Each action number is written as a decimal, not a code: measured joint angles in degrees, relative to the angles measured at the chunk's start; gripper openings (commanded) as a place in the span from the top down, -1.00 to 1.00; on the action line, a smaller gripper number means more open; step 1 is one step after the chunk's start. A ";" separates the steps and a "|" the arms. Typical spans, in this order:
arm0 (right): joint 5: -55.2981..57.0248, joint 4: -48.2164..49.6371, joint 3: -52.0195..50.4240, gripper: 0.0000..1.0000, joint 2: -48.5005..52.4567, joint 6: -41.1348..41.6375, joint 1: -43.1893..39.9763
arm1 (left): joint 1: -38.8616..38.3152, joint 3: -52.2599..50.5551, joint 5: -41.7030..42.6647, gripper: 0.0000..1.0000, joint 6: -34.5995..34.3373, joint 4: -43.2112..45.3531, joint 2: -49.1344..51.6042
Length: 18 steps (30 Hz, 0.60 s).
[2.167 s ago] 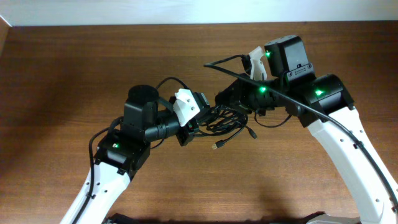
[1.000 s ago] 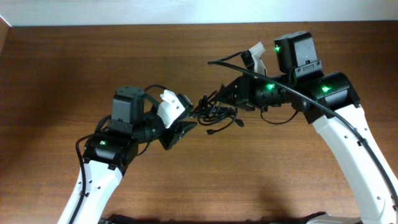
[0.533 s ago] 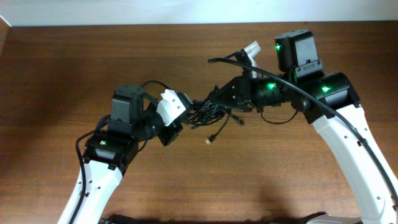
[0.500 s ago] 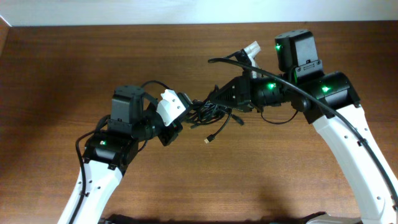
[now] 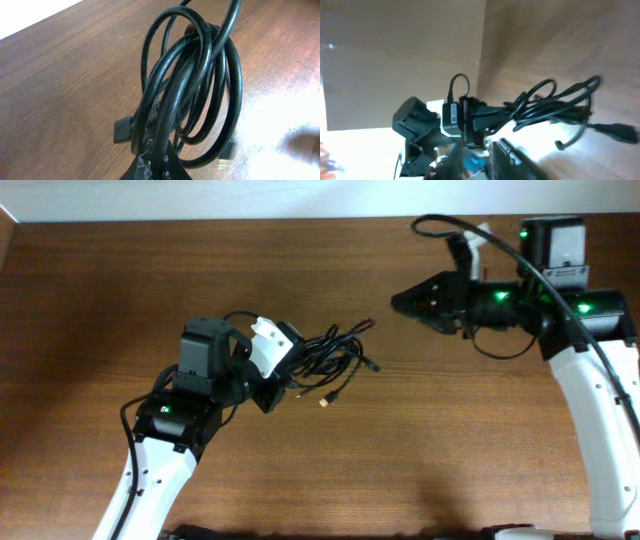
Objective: Untangle cables
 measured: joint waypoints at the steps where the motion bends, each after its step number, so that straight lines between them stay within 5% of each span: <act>1: -0.02 0.00 0.00 0.57 0.00 0.07 -1.16 | 0.00 0.00 -0.42 1.00 -0.15 0.00 0.00; 7: 4.22 -9.92 0.00 -0.49 0.00 -0.76 -3.74 | 0.00 0.00 3.13 1.00 -0.42 2.16 0.00; 12: 5.03 -10.21 0.00 -0.55 0.00 -1.46 4.20 | 0.00 0.00 8.96 1.00 -2.38 5.53 0.00; 18: 5.01 -9.49 0.00 -0.41 0.00 -1.38 6.82 | -0.20 0.00 12.28 1.00 -3.19 7.78 0.00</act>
